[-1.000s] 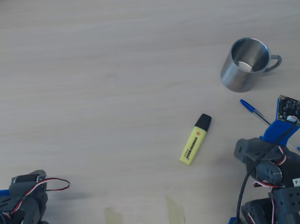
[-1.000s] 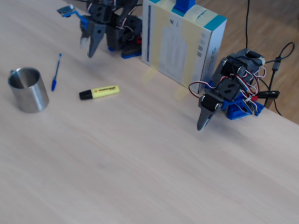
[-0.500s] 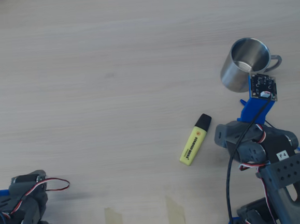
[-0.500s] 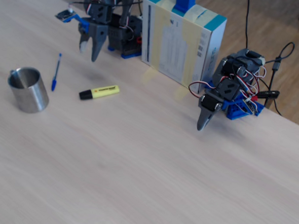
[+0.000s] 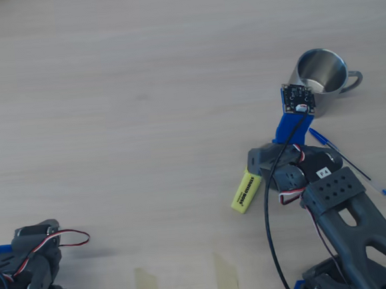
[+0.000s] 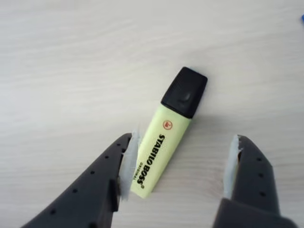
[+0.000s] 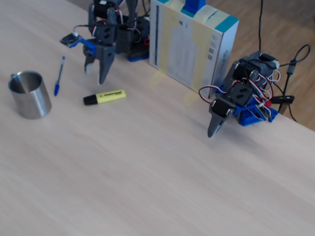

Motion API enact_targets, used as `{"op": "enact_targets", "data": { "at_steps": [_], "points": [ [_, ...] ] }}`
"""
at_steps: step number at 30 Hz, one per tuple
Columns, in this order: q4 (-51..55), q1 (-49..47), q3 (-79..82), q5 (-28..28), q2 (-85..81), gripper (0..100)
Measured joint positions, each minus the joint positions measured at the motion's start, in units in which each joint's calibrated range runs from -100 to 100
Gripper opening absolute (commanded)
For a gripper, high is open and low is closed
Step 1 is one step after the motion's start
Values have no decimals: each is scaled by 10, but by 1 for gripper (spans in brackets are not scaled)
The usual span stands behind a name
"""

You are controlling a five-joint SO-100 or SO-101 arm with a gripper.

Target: Grab the yellow pen and put it in the silver cup.

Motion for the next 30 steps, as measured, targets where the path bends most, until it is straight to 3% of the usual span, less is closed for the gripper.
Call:
{"op": "enact_targets", "data": {
  "at_steps": [9,30],
  "points": [
    [-10,-6,-64,-19,88,29],
    [-79,27,-50,-19,203,29]
  ]
}}
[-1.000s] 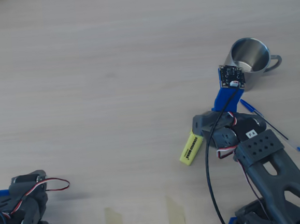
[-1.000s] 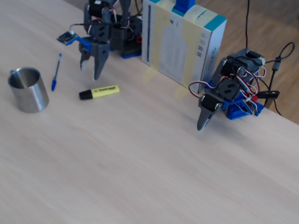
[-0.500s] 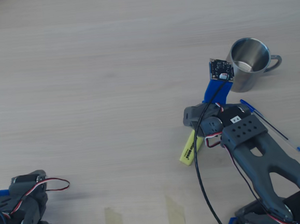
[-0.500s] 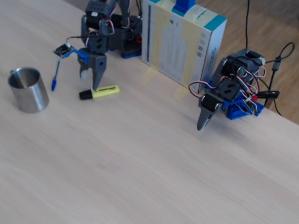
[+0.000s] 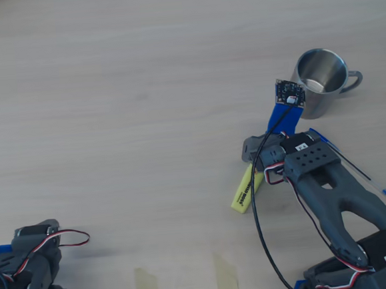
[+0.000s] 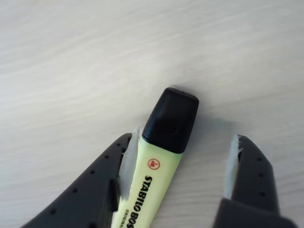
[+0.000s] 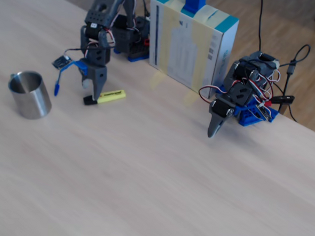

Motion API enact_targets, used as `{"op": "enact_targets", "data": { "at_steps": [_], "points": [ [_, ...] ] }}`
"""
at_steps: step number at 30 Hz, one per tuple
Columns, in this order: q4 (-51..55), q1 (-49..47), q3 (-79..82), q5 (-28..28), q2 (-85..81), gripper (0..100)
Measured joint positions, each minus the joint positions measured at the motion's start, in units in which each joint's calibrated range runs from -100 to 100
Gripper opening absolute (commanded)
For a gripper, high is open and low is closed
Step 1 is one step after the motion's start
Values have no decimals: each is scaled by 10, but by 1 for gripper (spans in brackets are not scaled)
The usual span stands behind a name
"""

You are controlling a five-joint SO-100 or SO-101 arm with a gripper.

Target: Grab the yellow pen and put it in the silver cup.

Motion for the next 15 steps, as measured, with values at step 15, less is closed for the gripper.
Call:
{"op": "enact_targets", "data": {
  "at_steps": [15],
  "points": [
    [-133,0,122,-5,-6,29]
  ]
}}
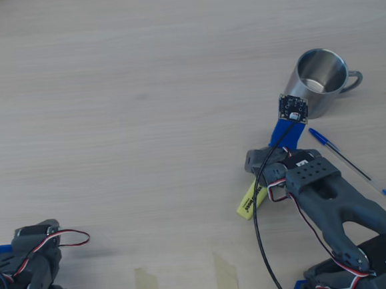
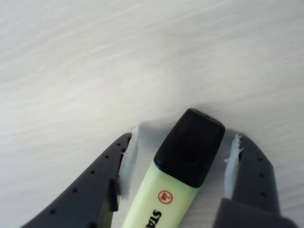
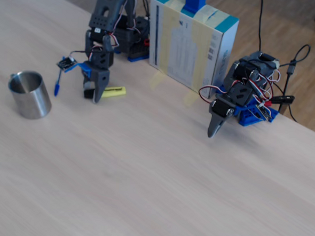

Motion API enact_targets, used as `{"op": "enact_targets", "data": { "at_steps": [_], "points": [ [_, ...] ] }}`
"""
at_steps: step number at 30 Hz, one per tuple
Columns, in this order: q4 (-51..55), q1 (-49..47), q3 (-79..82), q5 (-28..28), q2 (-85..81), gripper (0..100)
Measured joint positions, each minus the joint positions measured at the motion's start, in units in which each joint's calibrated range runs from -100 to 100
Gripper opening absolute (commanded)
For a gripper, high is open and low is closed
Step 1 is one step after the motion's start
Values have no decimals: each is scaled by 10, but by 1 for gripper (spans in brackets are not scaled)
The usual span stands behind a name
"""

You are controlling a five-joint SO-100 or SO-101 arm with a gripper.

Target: Grab the yellow pen and put it in the silver cup.

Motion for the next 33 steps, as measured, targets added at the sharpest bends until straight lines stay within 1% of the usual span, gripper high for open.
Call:
{"op": "enact_targets", "data": {
  "at_steps": [14,17,22,33],
  "points": [
    [-22,-19,3,-55,1,29],
    [-43,-24,23,-64,-4,29],
    [-93,-25,77,-68,-40,29],
    [-95,-12,171,-74,-127,29]
  ]
}}
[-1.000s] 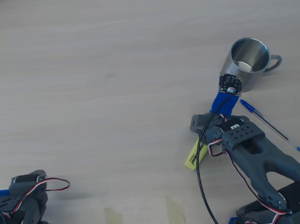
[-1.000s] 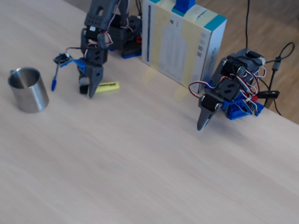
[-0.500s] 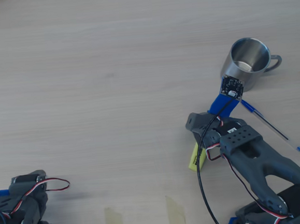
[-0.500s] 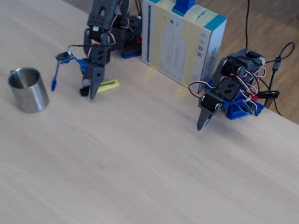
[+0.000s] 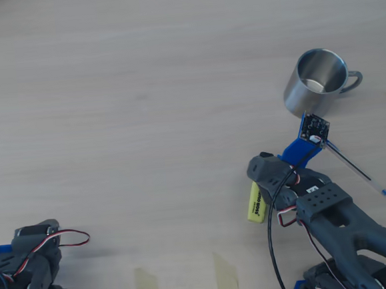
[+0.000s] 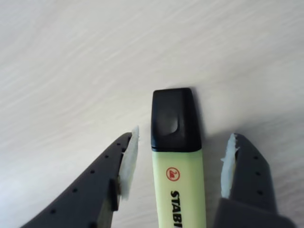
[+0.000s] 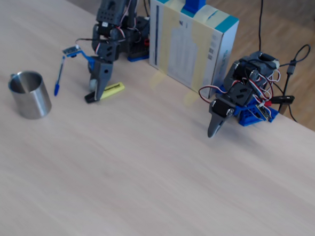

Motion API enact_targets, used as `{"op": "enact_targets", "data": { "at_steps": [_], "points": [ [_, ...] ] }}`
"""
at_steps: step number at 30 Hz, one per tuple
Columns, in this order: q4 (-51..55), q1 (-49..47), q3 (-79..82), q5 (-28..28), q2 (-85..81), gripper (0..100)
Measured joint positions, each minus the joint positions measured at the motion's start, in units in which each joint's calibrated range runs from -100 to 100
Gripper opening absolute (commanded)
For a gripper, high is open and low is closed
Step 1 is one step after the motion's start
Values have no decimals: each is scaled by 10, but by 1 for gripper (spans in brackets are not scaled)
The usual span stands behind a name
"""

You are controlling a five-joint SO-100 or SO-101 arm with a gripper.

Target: Grab the yellow pen and put it in the silver cup.

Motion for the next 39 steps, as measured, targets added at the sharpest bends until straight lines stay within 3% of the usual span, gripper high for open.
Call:
{"op": "enact_targets", "data": {
  "at_steps": [39],
  "points": [
    [28,-29,19,0,-18,29]
  ]
}}
